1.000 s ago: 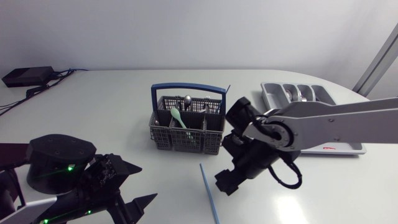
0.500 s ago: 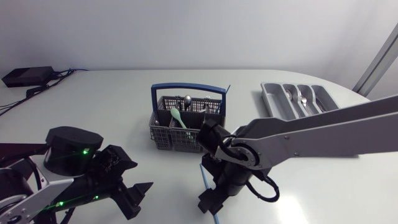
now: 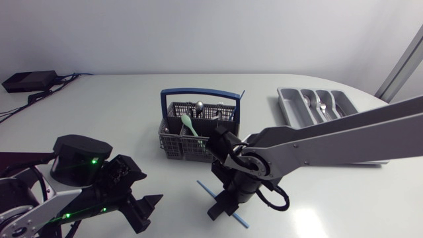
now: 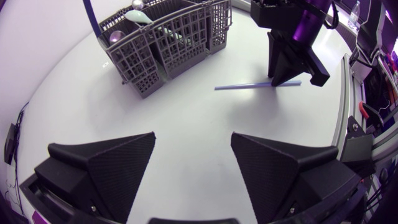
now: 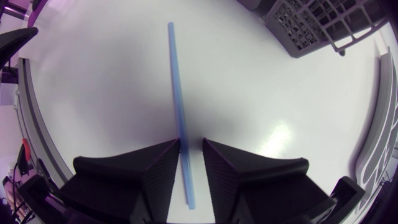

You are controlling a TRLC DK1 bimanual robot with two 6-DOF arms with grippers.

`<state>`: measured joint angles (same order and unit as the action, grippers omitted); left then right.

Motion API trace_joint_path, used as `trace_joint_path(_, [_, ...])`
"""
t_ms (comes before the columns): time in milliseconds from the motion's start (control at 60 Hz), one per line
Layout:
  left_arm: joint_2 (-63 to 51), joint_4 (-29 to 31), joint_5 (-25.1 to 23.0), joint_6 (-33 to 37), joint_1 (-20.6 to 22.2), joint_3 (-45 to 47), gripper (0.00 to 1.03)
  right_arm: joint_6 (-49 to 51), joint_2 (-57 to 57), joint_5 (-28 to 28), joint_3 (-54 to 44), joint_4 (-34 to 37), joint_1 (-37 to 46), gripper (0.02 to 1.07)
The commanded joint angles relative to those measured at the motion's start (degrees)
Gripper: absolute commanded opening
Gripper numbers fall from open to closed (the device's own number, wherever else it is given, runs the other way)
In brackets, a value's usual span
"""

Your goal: Unload the cutlery basket into the drawer organizer.

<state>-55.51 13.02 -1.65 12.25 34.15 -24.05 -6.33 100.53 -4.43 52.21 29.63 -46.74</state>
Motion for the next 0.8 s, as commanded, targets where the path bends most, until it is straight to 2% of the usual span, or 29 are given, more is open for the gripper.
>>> trace_joint_path(0, [0.8, 0.3, -0.5, 1.3, -0.7, -0.2, 0.86, 2.2, 3.1, 0.0, -4.2, -0.8, 0.9, 0.20])
trace_joint_path(183, [2.0, 0.6, -0.5, 1.3, -0.8, 0.3, 0.86, 6.8, 0.6, -0.6, -8.8, -2.7, 0.2, 0.14])
trace_joint_path(333, [2.9, 1.0, -0.5, 1.3, -0.6, 0.5, 0.86, 10.1, -4.6, -0.5, -12.0, -3.0, 0.1, 0.13])
trace_joint_path(550, [4.9, 1.9, -0.5, 1.0, -0.2, 0.9, 0.86, 15.8, -22.4, -1.9, -12.7, 6.6, 2.5, 0.13])
trace_joint_path(783, [5.1, 2.0, -0.5, 0.9, -0.1, 0.8, 0.86, 25.7, -38.5, -10.3, -8.3, 17.0, 18.0, 0.13])
